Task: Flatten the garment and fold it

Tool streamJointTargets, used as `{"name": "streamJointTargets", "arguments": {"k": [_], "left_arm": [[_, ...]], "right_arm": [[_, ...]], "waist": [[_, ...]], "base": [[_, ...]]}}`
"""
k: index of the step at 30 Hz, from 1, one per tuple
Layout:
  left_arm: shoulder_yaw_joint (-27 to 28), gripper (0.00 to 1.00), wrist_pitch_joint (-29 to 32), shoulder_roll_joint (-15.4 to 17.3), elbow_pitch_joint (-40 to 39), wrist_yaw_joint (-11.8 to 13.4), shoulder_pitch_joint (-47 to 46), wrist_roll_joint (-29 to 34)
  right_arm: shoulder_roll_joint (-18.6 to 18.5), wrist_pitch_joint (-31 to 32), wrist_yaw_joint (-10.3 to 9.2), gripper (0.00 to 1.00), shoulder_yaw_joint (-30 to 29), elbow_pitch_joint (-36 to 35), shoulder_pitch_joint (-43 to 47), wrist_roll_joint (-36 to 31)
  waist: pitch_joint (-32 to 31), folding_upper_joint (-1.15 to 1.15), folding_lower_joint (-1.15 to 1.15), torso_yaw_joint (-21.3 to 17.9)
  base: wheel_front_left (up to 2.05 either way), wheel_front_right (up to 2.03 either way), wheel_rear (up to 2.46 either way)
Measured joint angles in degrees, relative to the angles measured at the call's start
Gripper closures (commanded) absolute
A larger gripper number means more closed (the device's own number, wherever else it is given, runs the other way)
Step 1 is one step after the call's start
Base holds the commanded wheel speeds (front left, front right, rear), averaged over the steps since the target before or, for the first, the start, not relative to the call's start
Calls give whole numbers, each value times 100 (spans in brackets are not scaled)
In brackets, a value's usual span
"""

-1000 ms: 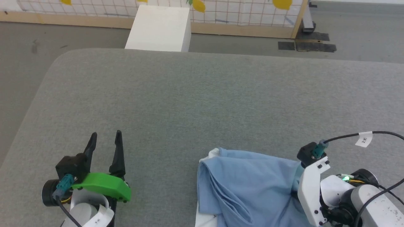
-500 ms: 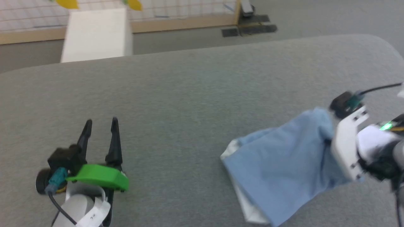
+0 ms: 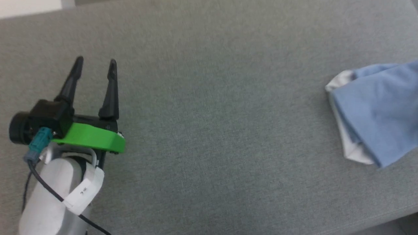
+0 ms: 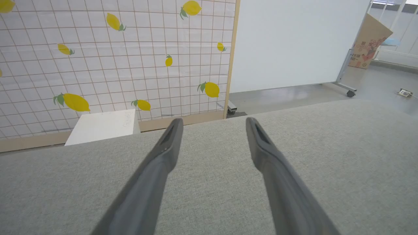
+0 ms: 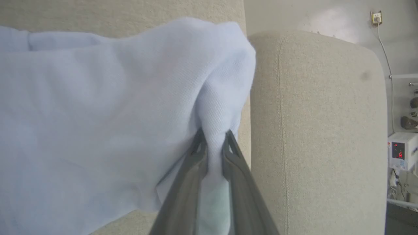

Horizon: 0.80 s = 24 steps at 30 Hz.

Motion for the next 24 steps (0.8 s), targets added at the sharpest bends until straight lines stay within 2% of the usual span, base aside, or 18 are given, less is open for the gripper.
{"name": "streamJointTargets", "arguments": {"k": [5, 13, 14, 15, 16, 24], "left_arm": [[103, 0, 250, 237, -427, 105, -49, 146], [296, 0, 620, 559, -988, 242, -39, 226], [312, 0, 650, 582, -1035, 247, -35, 233], [331, 0, 669, 605, -1102, 264, -29, 237], [350, 0, 691, 628, -1162, 277, -23, 237], [499, 0, 769, 765, -1266, 347, 48, 237]], "right_arm": [[130, -377, 1, 100, -445, 509, -270, -322], [600, -805, 1, 100, -921, 1218, -694, -1002], [636, -840, 1, 92, -944, 1288, -743, -1106], [668, -842, 1, 60, -969, 1367, -798, -1204], [704, -900, 1, 0, -1013, 1441, -840, -1296], [736, -1148, 1, 0, -1247, 1742, -1104, -1613]], "waist": [[625, 0, 1, -15], [1445, 0, 0, -61], [1508, 0, 0, -74], [1578, 0, 0, -94], [1640, 0, 0, -119], [1687, 0, 0, -397]], "base": [[0, 0, 0], [0, 0, 0], [0, 0, 0], [0, 0, 0], [0, 0, 0], [0, 0, 0]]}}
